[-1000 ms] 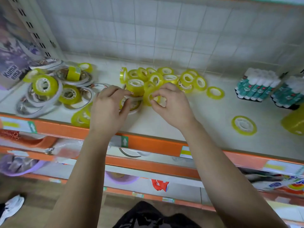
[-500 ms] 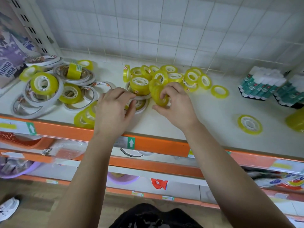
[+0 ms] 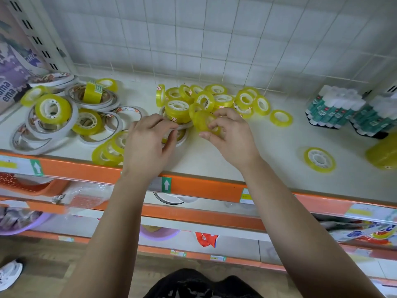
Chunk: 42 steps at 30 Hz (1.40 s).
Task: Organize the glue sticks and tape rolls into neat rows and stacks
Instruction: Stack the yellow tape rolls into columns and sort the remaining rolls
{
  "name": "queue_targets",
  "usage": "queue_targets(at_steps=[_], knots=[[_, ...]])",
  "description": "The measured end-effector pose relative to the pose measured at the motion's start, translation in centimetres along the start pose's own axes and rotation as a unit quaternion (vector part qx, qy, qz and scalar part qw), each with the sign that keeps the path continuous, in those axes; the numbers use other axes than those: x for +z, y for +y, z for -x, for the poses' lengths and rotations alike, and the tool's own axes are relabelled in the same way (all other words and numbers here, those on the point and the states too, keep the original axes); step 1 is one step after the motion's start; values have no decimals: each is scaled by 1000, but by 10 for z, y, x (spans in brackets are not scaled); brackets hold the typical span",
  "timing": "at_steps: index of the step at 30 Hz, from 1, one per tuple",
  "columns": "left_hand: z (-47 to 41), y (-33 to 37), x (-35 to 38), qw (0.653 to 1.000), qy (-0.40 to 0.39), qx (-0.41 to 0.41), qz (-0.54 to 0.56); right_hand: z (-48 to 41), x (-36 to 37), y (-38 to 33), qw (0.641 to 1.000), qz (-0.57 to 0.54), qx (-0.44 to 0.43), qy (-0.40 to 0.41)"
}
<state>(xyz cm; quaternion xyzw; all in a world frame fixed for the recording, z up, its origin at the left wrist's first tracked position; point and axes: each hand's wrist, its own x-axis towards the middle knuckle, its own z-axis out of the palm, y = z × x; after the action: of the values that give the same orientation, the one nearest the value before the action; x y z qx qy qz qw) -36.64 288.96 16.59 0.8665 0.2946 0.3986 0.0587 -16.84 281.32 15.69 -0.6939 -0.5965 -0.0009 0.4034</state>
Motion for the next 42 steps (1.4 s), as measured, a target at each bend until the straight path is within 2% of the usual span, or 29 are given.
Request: queue_targets(at_steps=[9, 15, 18, 30, 35, 42], knots=[[-25, 26, 20, 996, -44, 59, 41, 13, -33, 10, 999, 23, 6, 49], [-41, 33, 39, 991, -79, 102, -43, 23, -56, 29, 997, 34, 21, 58], [-48, 31, 47, 988, -111, 93, -49, 26, -65, 35, 997, 33, 26, 68], [-53, 31, 49, 989, -134, 34, -54, 32, -68, 41, 996, 41, 25, 81], [-49, 34, 50, 993, -94, 56, -50, 33, -70, 41, 994, 46, 26, 90], [-53, 61, 51, 993, -50, 75, 71, 43, -88, 44, 990, 44, 39, 125]])
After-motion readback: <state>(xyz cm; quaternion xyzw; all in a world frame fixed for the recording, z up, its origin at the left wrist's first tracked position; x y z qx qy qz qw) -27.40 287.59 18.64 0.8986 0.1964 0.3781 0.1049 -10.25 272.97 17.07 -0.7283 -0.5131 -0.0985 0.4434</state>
